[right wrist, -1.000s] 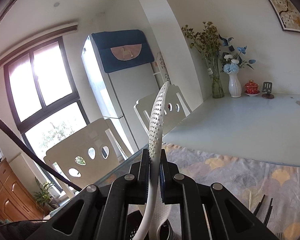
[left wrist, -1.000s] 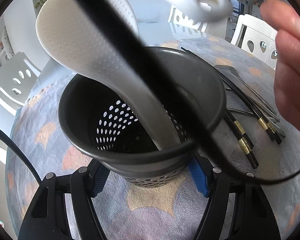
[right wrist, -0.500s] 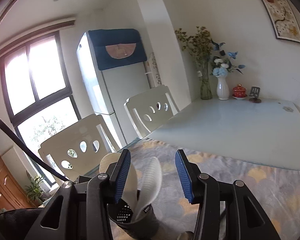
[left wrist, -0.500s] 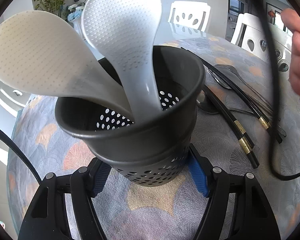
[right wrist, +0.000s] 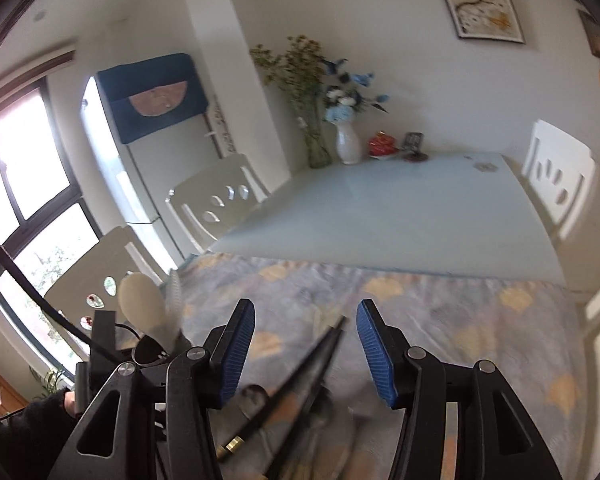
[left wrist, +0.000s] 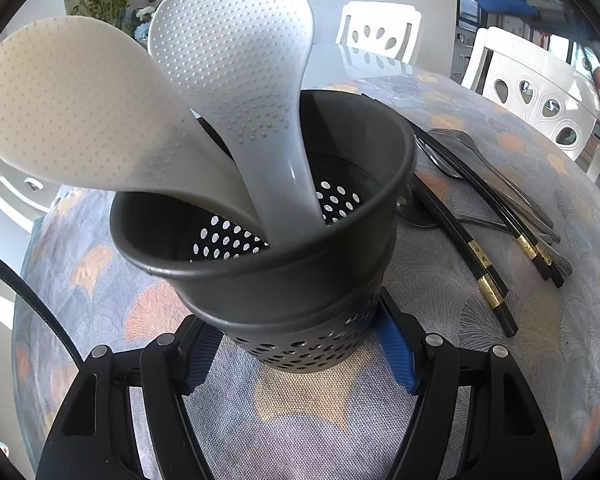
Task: Organize utensils
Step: 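Open the right gripper and withdraw it toward the remaining utensils, then lower the right gripper onto the silver fork handle and close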
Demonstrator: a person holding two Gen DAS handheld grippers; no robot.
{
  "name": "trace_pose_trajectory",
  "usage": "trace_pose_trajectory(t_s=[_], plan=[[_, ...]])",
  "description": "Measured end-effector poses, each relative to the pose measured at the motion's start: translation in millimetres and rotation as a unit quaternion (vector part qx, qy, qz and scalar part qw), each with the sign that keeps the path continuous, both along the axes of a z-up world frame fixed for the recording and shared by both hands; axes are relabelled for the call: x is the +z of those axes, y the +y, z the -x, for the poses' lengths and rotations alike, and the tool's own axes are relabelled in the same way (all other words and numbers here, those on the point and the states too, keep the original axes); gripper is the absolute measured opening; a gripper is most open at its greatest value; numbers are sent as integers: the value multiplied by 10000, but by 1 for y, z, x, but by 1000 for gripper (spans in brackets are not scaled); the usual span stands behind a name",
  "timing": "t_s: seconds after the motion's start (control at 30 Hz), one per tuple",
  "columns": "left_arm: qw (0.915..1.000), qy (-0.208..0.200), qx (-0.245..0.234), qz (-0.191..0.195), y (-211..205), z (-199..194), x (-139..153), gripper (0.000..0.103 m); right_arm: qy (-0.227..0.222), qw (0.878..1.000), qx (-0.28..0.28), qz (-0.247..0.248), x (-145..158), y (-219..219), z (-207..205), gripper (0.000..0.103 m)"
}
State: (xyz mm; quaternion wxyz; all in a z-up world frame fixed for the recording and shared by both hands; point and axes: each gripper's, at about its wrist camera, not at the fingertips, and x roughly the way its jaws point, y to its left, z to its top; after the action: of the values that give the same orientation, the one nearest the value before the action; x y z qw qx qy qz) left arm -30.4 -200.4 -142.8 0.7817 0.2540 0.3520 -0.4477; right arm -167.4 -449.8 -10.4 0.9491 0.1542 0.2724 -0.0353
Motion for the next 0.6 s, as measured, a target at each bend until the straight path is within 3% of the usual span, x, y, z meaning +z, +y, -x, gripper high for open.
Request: trace_pose_trajectory(t_s=[0.13, 0.43, 0.6], plan=[[10000, 1, 2, -3, 0, -1, 0, 70, 260, 9992, -212, -205, -11, -19, 16, 51], [10000, 24, 4, 7, 1, -1, 0, 70, 1060, 9917, -420, -599, -61, -21, 9, 51], [10000, 0, 10, 0, 0, 0, 0, 70, 1476, 9865, -531, -466, -84, -17, 3, 51]])
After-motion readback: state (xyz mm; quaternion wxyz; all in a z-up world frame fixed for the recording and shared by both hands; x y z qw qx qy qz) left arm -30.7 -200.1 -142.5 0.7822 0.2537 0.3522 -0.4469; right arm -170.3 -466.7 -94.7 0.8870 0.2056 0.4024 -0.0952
